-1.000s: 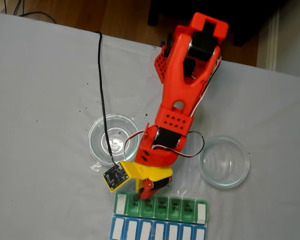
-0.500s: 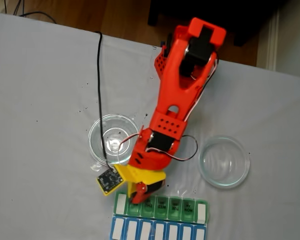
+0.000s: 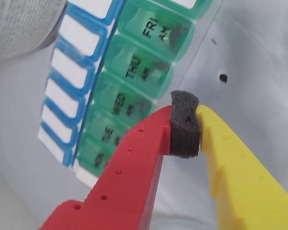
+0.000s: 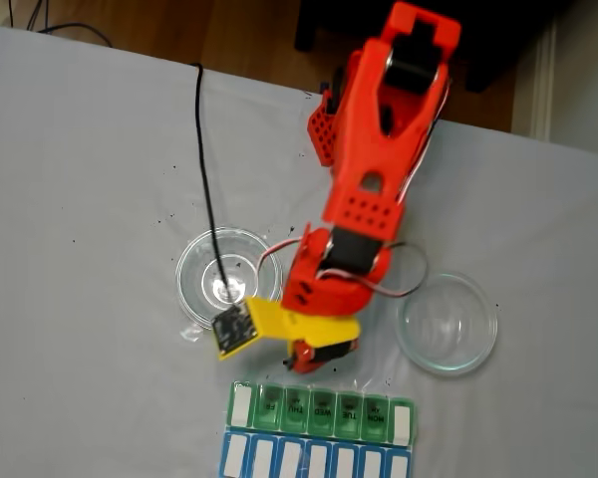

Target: Sort medicines into box.

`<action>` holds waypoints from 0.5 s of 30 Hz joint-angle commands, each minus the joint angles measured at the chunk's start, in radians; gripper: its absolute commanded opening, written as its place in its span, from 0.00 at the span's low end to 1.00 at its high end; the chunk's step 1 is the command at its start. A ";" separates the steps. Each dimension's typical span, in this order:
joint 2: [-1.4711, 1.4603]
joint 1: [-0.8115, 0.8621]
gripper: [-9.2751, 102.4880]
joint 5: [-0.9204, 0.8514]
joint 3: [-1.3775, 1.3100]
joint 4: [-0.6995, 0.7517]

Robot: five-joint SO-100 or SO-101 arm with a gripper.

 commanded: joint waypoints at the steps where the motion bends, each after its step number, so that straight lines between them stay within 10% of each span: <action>1: 0.261 -0.049 0.09 0.037 -0.126 0.123; 15: 0.850 -0.020 0.09 -0.127 0.399 0.321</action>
